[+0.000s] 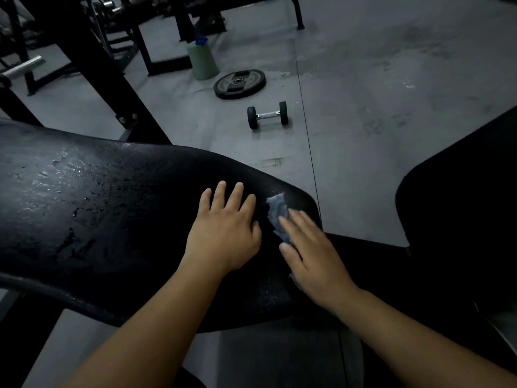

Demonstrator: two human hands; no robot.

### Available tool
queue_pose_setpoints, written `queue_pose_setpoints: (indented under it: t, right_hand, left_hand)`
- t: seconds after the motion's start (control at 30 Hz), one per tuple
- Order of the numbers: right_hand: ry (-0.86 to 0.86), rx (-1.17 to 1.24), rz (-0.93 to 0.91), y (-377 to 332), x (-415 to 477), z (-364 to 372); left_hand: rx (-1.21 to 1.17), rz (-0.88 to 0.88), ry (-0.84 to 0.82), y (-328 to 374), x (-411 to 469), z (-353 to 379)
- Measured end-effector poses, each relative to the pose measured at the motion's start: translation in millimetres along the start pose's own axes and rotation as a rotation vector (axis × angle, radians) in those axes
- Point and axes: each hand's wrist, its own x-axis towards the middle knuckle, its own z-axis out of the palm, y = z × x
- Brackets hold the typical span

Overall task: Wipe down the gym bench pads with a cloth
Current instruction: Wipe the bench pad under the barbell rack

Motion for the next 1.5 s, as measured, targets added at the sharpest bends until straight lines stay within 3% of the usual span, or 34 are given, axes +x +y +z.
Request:
queue_pose_setpoints:
  t: [0.1,0.13,0.23,0.27,0.4,0.47,0.63,0.7,0.77,0.8,0.9,1.03,1.1,1.27,1.33,1.5]
  right_hand:
    - [-0.116,-0.104,-0.179,20.8,13.8,-8.6]
    - [-0.118,-0.146,-0.156,27.6,32.1,-10.0]
    - [0.031,-0.145,0.182,19.5,91.0,-1.4]
    - [0.051,-0.105,0.219,8.8,93.9,5.1]
    - [-0.016,0.064,-0.09,-21.4,15.2,9.2]
    - [-0.013,0.118,-0.13,-13.5,1.7,-7.7]
    - [0.292,0.755,0.375,-6.6,70.6,-34.5]
    - [0.2,0.563,0.459,-2.7,75.1,-35.0]
    - [0.177,0.093,0.382,7.3,59.7,-27.8]
    - [0.175,-0.013,0.291,10.5,49.4,-21.7]
    - [0.019,-0.05,-0.052,5.1,24.2,-6.8]
    - [-0.129,-0.362,-0.402,10.3,13.1,-13.2]
    - [-0.197,-0.296,-0.394,18.9,25.1,-17.1]
    - [-0.043,-0.226,-0.043,29.8,102.9,-11.6]
    - [-0.006,-0.089,0.02,14.2,106.3,-2.3]
    - [-0.103,-0.004,-0.276,-11.2,-9.0,1.5]
  left_hand:
    - [0.0,0.007,-0.012,-0.2,0.1,0.9]
    - [-0.006,0.007,-0.011,-0.2,0.2,0.7]
    - [-0.019,0.009,0.005,0.1,0.3,-0.5]
    - [-0.024,0.015,0.006,0.1,0.1,-0.6]
    - [-0.049,0.026,0.007,-1.2,-0.4,-1.2]
    - [-0.049,0.024,0.008,-1.5,-0.1,-1.3]
    - [-0.062,0.027,0.012,-1.4,-0.3,-2.5]
    - [-0.069,0.024,0.011,-0.9,-0.7,-3.0]
    - [-0.068,0.023,0.008,-0.2,-1.0,-3.5]
    - [-0.065,0.023,0.01,-0.2,-0.9,-3.3]
    - [-0.061,0.023,0.021,-0.2,0.8,-2.6]
    - [-0.061,0.023,0.022,-0.6,0.4,-1.7]
    - [-0.055,0.02,0.017,-0.4,0.5,-1.7]
    - [-0.043,0.02,0.028,-0.3,2.0,0.3]
    - [-0.034,0.02,0.015,0.0,2.4,1.2]
    - [-0.033,0.027,-0.032,-1.4,1.5,-2.1]
